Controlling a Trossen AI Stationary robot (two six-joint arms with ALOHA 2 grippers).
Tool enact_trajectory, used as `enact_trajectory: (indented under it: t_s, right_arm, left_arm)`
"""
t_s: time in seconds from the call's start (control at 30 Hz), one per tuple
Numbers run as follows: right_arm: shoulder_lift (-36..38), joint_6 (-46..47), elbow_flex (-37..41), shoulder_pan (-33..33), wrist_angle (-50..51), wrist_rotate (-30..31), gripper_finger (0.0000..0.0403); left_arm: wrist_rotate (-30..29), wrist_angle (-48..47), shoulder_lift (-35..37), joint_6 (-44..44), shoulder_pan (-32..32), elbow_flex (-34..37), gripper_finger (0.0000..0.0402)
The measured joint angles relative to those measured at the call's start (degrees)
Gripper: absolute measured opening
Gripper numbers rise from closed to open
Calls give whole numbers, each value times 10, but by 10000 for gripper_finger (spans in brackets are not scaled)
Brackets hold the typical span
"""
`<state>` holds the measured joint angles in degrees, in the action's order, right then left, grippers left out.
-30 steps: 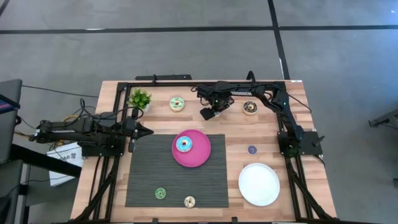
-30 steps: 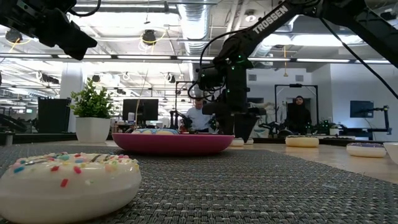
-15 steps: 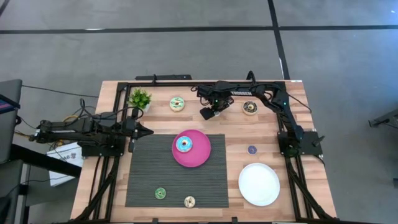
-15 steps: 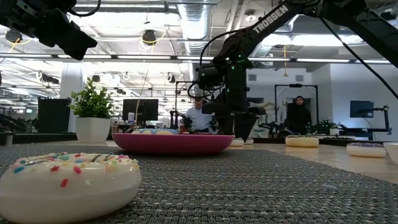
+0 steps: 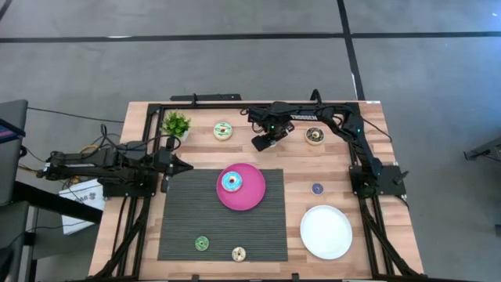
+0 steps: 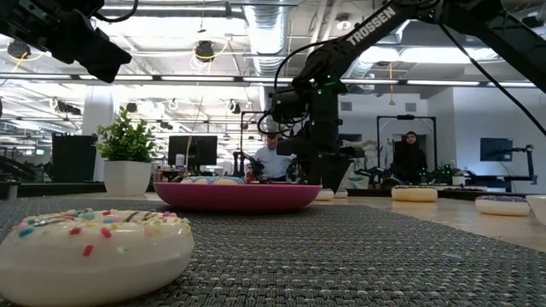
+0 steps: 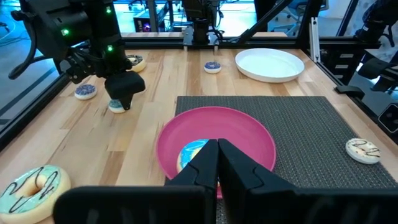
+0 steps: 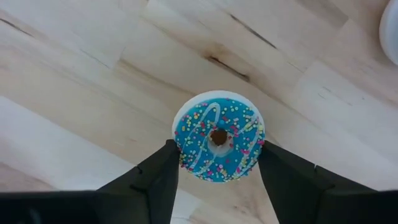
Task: Pick & Place donuts
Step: Put the small blue donut on the white plate
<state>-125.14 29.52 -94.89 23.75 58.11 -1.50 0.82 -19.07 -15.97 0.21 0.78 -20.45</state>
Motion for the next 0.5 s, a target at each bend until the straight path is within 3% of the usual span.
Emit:
enact_trajectory:
  t_s: [0.5]
  right_arm:
    - [0, -1, 0, -6, 4, 0, 198]
  left_arm:
    - [0, -14, 0, -2, 0, 0, 0]
